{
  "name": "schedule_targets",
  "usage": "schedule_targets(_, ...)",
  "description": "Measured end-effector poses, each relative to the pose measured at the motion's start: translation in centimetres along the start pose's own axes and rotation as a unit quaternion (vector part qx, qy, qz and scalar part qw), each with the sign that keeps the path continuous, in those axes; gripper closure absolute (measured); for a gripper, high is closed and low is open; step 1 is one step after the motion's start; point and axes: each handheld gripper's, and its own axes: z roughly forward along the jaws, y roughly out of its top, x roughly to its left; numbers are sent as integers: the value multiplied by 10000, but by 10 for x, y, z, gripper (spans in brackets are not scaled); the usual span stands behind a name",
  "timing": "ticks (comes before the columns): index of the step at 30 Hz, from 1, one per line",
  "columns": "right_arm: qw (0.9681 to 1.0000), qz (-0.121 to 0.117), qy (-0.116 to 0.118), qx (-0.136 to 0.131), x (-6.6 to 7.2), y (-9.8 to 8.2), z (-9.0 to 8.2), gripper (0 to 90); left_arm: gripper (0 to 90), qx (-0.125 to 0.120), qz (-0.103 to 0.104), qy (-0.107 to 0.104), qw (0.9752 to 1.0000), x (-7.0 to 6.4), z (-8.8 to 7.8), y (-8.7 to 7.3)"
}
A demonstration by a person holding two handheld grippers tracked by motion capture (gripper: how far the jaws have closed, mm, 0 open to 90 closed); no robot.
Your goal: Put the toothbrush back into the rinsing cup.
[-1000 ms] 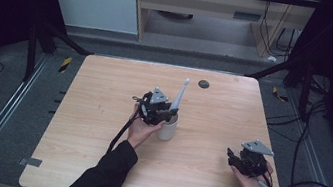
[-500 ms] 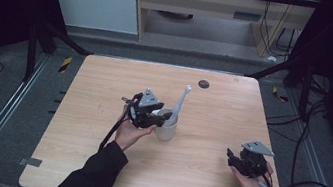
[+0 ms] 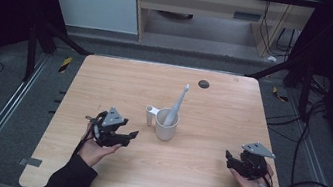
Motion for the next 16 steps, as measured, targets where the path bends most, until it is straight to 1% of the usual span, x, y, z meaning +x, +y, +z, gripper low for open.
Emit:
schedule_targets(4,10000,-19,8,-6,0,-1,-1,269,356,171,-142,239,9995,14,-11,-21)
schedule_targets(7,10000,-27,19,15,1,-2,0,260,345,204,-344,439,9982,26,-21,-35)
schedule_targets(9,10000,-59,40,19,2,-3,1,255,342,249,-480,604,9967,34,-27,-42)
schedule_targets(11,10000,-37,72,43,3,-3,2,250,340,240,-577,778,9950,43,-33,-49)
schedule_targets(14,9999,-62,92,75,4,-3,3,241,337,255,-668,1079,9916,54,-41,-57)
schedule_targets(16,9999,-59,110,83,4,-3,4,236,335,267,-785,1211,9892,62,-43,-61)
